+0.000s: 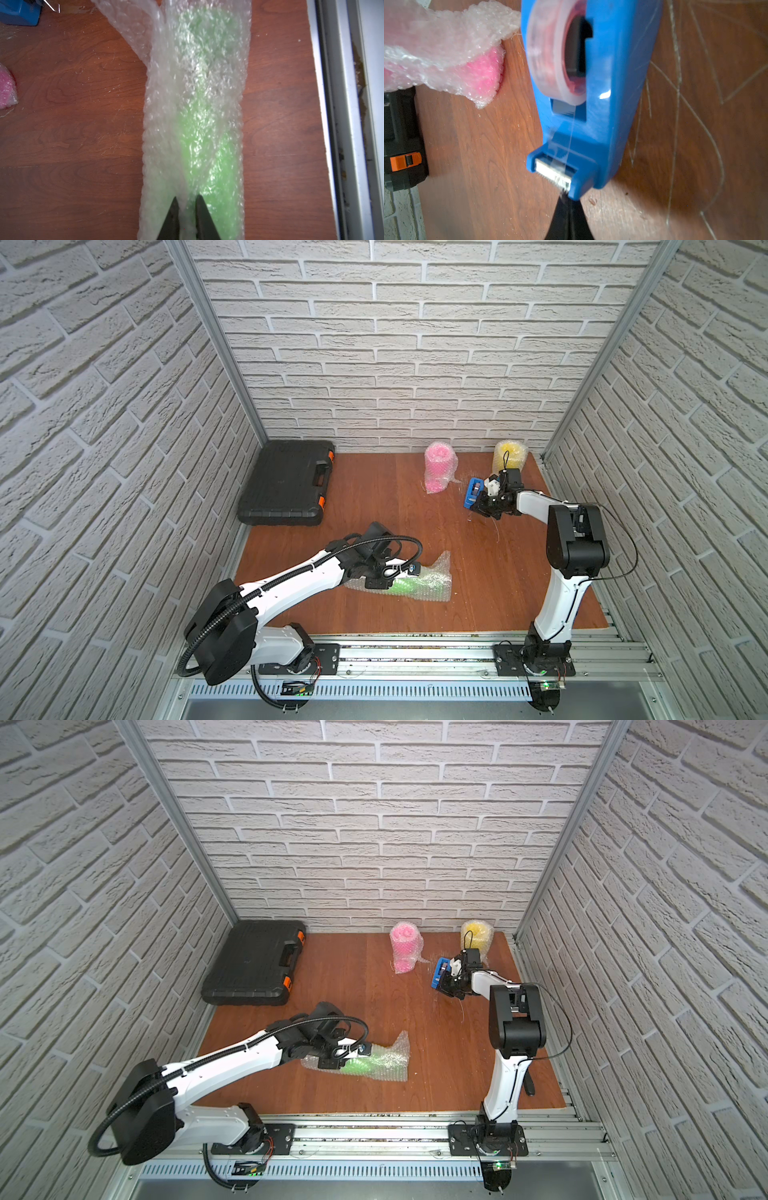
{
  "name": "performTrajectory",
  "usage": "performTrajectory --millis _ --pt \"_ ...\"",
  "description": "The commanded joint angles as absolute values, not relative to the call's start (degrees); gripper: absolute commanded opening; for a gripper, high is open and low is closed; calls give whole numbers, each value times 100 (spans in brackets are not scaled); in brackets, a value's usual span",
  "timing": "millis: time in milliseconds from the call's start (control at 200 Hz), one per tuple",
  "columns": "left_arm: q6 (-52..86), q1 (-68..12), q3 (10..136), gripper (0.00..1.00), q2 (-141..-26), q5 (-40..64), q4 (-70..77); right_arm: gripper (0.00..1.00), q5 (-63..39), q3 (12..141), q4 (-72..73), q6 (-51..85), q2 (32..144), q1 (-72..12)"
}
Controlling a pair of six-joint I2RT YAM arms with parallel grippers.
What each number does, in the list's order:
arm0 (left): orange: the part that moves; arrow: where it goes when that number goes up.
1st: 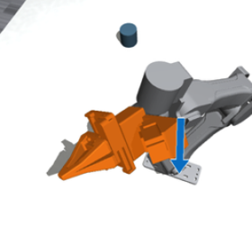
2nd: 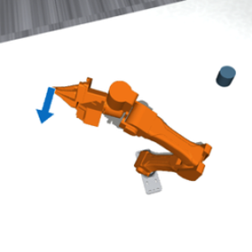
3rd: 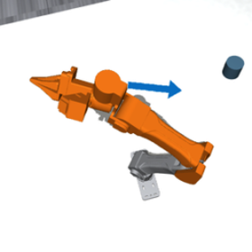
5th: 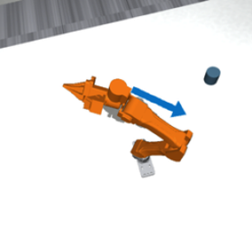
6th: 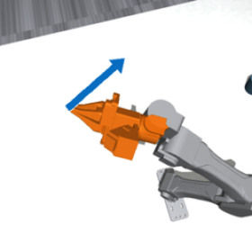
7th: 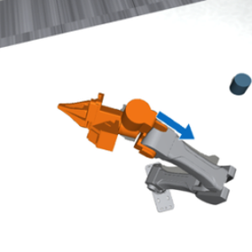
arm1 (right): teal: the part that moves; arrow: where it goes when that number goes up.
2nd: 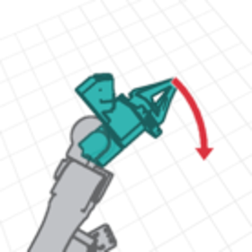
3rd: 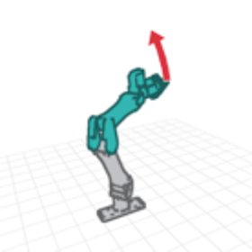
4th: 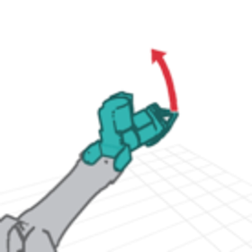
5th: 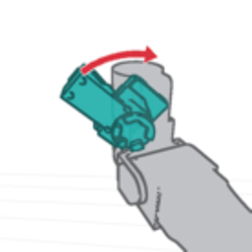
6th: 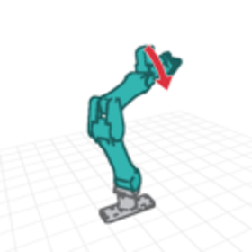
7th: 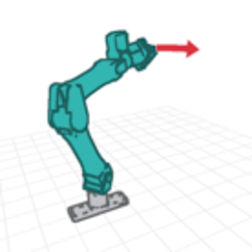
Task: Wrap wine glasses in bubble wrap
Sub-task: Tear off the tape using the Tape Cutter.
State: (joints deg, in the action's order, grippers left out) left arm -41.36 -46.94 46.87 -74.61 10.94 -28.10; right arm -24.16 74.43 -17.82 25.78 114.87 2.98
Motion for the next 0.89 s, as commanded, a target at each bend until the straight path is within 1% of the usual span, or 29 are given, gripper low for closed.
performTrajectory --millis 0,180,345,445,605,625,765,890 --pt "-4113 -4702 4564 15 -7707 984 -3302 3 -1967 7314 -2891 2857 11674 325" --pt "-4108 -4701 4598 15 -7761 984 -3352 3 -1727 7544 -3206 2997 11823 325" --pt "-4105 -4703 4592 15 -7715 964 -3401 3 -1529 7887 -3777 2840 12048 324" --pt "-4106 -4707 4589 15 -7691 950 -3401 2 -1478 7841 -3730 2773 11996 316" --pt "-4105 -4702 4601 15 -7730 959 -3356 3 -1390 7524 -3148 2551 11377 214" --pt "-4101 -4702 4615 15 -7734 964 -3357 3 -1354 7491 -3105 2509 11159 197" --pt "-4056 -4693 4652 15 -7752 1019 -3339 3 -1249 7357 -2997 2109 10519 18" --pt "-3969 -4688 4644 15 -7719 1112 -3216 3 -1397 7227 -3031 1837 10092 -133"
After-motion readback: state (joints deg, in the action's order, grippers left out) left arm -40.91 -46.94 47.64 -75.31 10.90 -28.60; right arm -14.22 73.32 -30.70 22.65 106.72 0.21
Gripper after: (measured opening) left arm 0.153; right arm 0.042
